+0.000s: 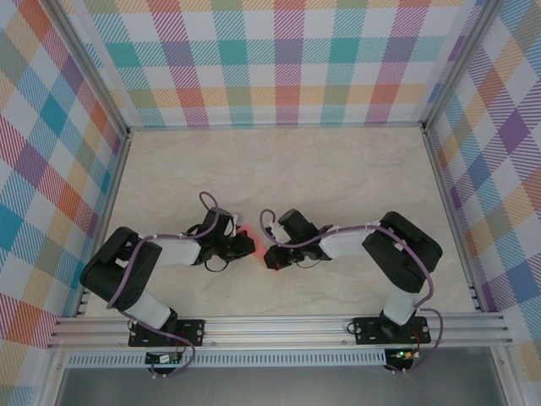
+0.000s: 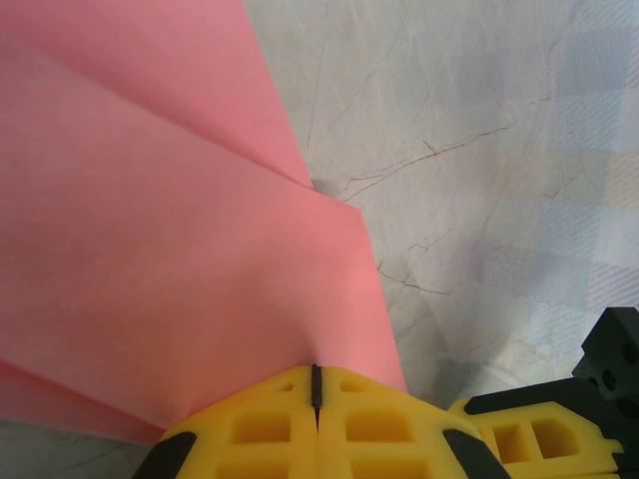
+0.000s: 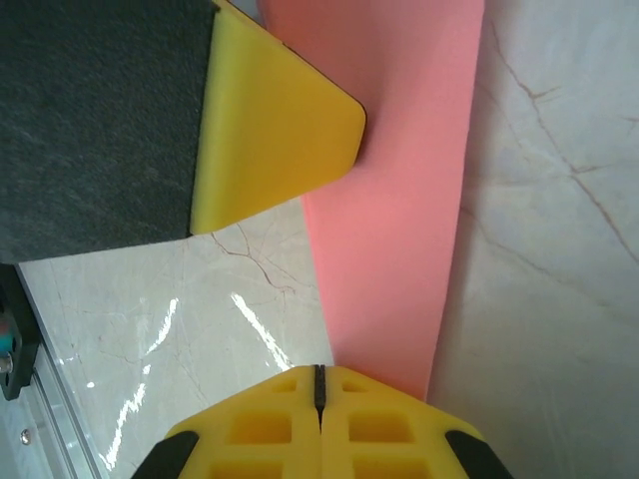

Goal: Fold a paper plane with a square sheet of paper (pick it up from the middle)
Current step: Fold the wing for the fifth time at the center of the table.

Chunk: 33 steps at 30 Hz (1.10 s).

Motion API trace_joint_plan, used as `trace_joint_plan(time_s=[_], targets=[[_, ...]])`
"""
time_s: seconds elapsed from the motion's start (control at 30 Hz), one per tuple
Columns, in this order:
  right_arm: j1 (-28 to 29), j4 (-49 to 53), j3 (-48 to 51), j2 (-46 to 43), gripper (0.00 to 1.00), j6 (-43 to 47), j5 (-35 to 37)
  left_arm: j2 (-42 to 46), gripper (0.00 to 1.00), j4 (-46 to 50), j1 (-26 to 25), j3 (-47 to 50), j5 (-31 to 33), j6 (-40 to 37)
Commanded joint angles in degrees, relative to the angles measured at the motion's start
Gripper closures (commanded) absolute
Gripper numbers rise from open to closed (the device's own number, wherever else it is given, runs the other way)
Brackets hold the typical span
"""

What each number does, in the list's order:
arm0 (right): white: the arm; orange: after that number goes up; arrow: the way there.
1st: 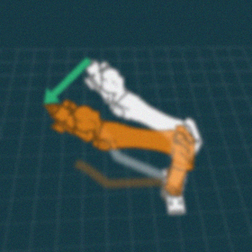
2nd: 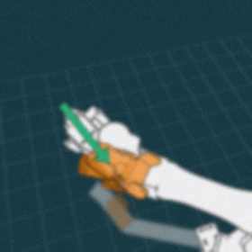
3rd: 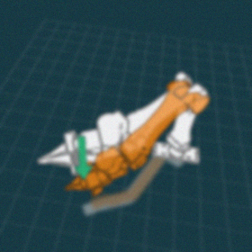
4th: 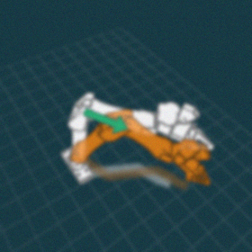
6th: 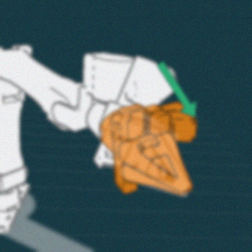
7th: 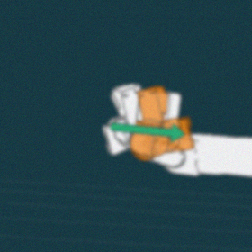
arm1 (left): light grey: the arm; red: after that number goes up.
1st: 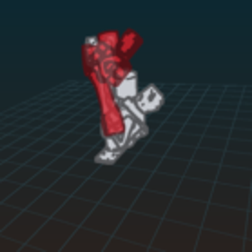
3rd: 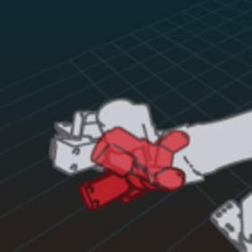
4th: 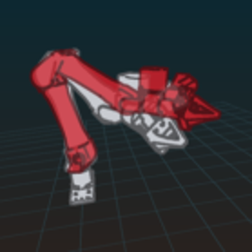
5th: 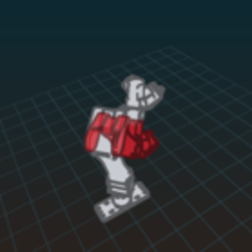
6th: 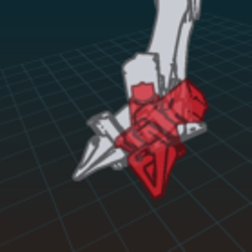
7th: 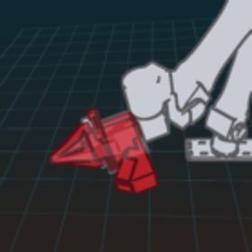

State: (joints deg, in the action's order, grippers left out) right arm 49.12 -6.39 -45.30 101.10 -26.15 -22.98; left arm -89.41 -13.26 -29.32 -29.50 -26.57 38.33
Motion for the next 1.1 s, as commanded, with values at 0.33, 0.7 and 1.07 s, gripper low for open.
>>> trace_joint_plan(time_s=[0.33,0.7,1.07], targets=[[-0.6,0.2,-6.5,5.9,1.00,1.3,0.4,-1.2,0.99,4.7,0.3,1.9,3.7,-0.5],[-0.6,3.9,5.2,-0.2,1.00,2.6,-4.7,-0.9,1.00,6.5,0.4,2.1,6.0,-0.4],[-0.7,13.1,8.7,-12.4,1.00,4.8,-1.5,-1.3,1.00,4.7,0.4,1.7,3.4,-1.5]])
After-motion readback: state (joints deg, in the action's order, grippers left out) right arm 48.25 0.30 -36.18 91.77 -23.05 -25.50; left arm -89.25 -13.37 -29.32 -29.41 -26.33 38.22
